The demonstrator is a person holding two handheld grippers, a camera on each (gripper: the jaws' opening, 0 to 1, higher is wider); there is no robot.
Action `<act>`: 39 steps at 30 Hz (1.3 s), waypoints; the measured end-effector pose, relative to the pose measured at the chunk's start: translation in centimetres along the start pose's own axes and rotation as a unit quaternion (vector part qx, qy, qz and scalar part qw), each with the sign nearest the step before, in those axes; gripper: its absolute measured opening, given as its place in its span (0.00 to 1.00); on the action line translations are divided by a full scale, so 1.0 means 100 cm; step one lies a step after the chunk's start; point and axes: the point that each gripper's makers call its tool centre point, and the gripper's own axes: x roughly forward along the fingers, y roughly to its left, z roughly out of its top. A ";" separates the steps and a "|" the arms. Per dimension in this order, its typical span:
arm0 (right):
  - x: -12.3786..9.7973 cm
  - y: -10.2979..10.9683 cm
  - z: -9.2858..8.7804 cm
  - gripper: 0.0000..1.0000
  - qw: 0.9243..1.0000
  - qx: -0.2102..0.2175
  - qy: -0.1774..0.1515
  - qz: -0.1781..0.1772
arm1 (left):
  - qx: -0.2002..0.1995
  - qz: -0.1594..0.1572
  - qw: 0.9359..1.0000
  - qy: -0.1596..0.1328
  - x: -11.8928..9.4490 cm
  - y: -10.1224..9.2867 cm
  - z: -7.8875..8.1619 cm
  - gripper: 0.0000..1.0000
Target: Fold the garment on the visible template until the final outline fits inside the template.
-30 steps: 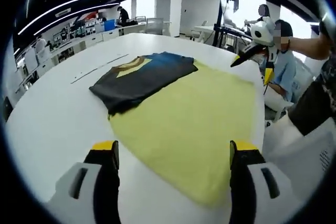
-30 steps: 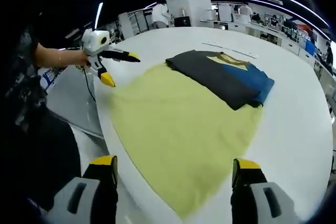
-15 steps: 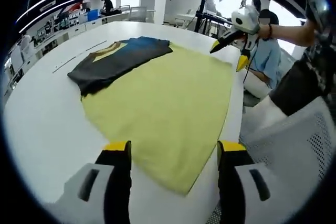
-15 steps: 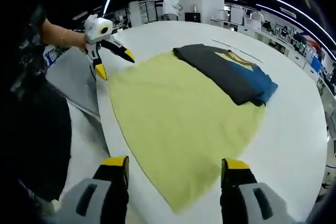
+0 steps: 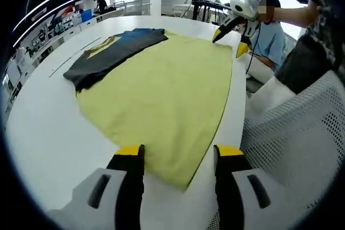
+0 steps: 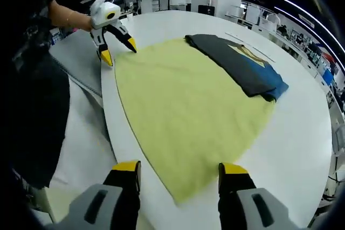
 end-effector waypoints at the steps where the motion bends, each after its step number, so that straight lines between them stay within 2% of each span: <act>1: 0.000 0.000 -0.001 0.55 1.000 -0.001 0.001 -0.001 | -0.004 -0.003 1.000 0.007 -0.001 -0.001 -0.003 0.47; 4: 0.002 -0.002 -0.003 0.52 1.000 -0.010 0.004 -0.005 | 0.010 -0.001 1.000 0.011 0.000 0.001 -0.002 0.46; 6: 0.002 -0.005 -0.002 0.51 1.000 -0.006 -0.003 -0.008 | 0.048 0.009 0.999 0.023 0.000 0.004 -0.005 0.45; 8: 0.001 -0.006 -0.001 0.48 1.000 -0.006 -0.004 -0.010 | 0.023 0.006 1.000 0.018 0.000 0.003 -0.004 0.44; 15: 0.002 -0.007 0.001 0.41 1.000 -0.004 -0.006 -0.006 | 0.004 0.021 1.000 0.013 0.001 0.017 -0.002 0.31; 24: 0.002 -0.013 0.002 0.25 1.000 -0.002 -0.009 -0.015 | -0.006 0.034 0.999 0.033 0.000 0.030 -0.004 0.11; 27: 0.002 -0.012 0.001 0.16 1.000 0.000 -0.007 -0.010 | -0.004 0.033 0.999 0.034 -0.001 0.029 -0.004 0.09; 32: 0.003 -0.015 0.002 0.11 1.000 0.003 -0.009 -0.015 | -0.006 0.038 0.999 0.032 -0.001 0.029 -0.003 0.05; 36: 0.003 -0.019 0.002 0.00 1.000 0.004 -0.005 -0.021 | -0.010 0.042 0.999 0.028 -0.002 0.030 -0.002 0.03; 39: 0.002 -0.017 0.002 0.00 1.000 0.005 -0.004 -0.016 | -0.009 0.043 0.999 0.024 -0.005 0.030 0.000 0.02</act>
